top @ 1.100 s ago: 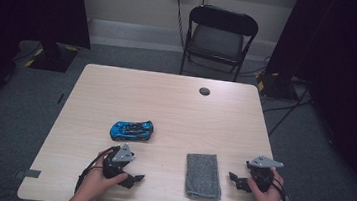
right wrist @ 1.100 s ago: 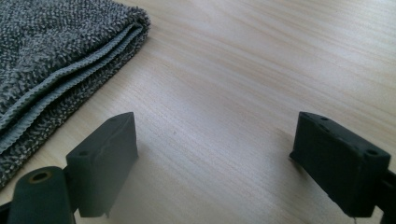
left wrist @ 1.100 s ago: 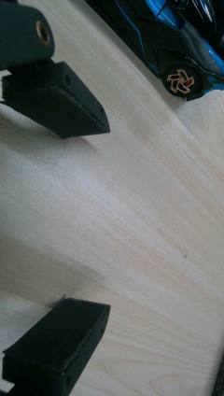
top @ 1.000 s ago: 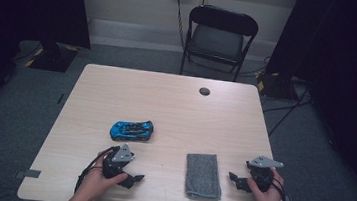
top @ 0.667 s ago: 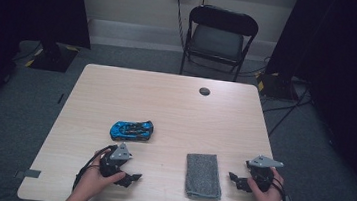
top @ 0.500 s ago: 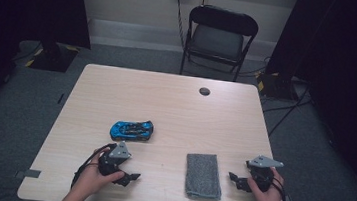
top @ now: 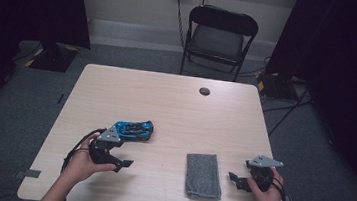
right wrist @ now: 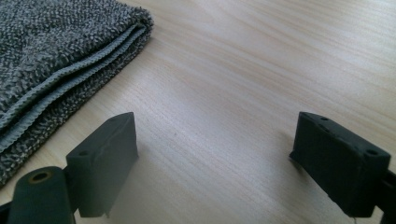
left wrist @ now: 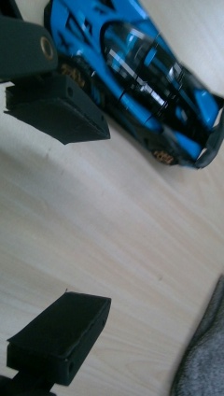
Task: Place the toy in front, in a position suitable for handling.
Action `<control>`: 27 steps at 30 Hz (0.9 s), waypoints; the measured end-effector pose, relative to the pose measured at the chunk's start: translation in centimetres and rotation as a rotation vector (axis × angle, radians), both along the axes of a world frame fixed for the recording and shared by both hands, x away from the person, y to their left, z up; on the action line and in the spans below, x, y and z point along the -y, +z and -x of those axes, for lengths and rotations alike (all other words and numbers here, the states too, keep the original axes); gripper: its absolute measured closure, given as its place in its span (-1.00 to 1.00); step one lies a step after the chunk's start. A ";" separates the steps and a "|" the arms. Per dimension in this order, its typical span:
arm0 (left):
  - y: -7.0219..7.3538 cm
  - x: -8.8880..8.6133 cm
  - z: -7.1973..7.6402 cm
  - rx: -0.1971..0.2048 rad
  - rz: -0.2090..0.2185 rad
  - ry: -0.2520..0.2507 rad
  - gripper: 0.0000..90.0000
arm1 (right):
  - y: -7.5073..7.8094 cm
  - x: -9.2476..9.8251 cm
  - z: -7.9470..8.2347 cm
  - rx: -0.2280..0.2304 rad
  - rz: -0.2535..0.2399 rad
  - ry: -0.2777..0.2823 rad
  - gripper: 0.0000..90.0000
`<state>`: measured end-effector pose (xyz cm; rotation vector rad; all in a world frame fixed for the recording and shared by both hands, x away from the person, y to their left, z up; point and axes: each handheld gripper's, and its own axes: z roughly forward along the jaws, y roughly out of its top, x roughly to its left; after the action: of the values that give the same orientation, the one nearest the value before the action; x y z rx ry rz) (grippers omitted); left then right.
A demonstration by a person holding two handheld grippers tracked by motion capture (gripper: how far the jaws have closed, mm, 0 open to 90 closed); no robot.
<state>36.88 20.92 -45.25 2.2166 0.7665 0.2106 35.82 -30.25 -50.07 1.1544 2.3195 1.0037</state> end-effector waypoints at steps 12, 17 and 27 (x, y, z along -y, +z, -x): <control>2.1 -0.2 -2.5 0.012 -0.044 0.007 -0.62 | 0.0 0.0 0.0 0.000 -0.001 0.002 -0.71; 2.9 -0.3 -4.0 0.021 -0.071 0.011 -0.62 | 0.0 0.0 0.0 0.000 -0.001 0.002 -0.71; 2.5 -0.1 -6.3 0.023 -0.117 0.006 -0.59 | 0.0 0.0 -0.1 0.001 -0.002 0.006 -0.71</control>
<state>43.20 21.00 -42.77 2.3184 0.7665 0.2900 35.88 -30.22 -50.08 1.1489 2.3231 1.0088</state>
